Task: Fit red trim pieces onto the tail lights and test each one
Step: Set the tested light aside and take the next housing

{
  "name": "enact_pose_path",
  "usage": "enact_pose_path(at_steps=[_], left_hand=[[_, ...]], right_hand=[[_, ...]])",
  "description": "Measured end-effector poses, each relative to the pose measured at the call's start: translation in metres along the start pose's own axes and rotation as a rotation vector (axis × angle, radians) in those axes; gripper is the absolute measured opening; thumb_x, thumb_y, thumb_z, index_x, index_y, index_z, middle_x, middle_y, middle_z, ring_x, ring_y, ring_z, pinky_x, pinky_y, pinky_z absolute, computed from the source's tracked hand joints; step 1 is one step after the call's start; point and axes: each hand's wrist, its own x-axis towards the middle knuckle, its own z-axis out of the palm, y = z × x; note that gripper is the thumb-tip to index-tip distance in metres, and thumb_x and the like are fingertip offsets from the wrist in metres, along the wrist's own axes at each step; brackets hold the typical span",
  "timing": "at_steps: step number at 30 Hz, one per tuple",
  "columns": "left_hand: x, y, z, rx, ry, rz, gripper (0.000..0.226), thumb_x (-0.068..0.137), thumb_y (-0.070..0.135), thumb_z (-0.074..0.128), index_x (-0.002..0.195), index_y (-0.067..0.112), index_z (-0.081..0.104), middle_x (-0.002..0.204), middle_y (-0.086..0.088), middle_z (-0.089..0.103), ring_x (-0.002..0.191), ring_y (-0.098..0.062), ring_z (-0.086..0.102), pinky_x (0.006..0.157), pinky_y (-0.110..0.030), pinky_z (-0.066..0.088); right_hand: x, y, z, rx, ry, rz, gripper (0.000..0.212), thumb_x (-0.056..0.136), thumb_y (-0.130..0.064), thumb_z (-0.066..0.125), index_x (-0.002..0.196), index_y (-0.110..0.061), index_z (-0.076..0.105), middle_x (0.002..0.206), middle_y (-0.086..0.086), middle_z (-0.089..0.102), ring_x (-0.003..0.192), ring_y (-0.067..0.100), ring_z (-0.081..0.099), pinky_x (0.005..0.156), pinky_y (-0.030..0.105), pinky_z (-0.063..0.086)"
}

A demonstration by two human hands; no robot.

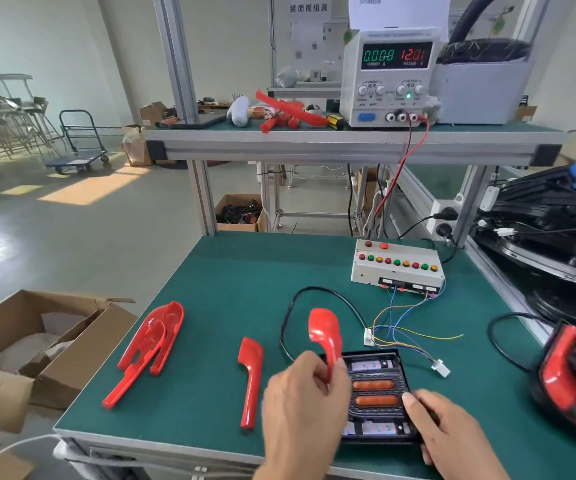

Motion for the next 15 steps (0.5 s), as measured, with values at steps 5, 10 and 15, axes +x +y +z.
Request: enact_pose_path(at_steps=[5, 10, 15], left_hand=[[-0.017, 0.027, 0.047, -0.214, -0.085, -0.154, 0.038, 0.09, 0.054, 0.061, 0.067, 0.025, 0.058, 0.052, 0.023, 0.057, 0.057, -0.002, 0.055, 0.058, -0.02, 0.043], [-0.01, 0.033, 0.052, -0.319, -0.118, -0.195, 0.04, 0.088, 0.054, 0.062, 0.067, 0.02, 0.06, 0.052, 0.013, 0.062, 0.052, -0.005, 0.053, 0.059, -0.023, 0.044], [-0.011, 0.034, 0.047, -0.389, -0.103, -0.169, 0.046, 0.08, 0.063, 0.057, 0.063, 0.02, 0.057, 0.053, 0.009, 0.062, 0.052, -0.008, 0.057, 0.063, -0.033, 0.051]], right_hand=[[-0.012, 0.004, 0.009, 0.243, 0.221, -0.07, 0.035, 0.093, -0.016, 0.071, 0.112, -0.044, 0.062, 0.087, -0.009, 0.063, 0.056, 0.016, 0.056, 0.065, 0.025, 0.052], [-0.03, 0.002, 0.011, 0.229, 0.424, -0.513, 0.047, 0.076, -0.013, 0.07, 0.12, -0.029, 0.068, 0.098, -0.01, 0.065, 0.069, 0.007, 0.058, 0.052, 0.014, 0.042], [-0.027, -0.025, 0.009, 0.14, 0.475, -0.621, 0.025, 0.082, -0.028, 0.073, 0.106, -0.035, 0.072, 0.093, -0.022, 0.065, 0.065, -0.004, 0.055, 0.064, 0.005, 0.042]])
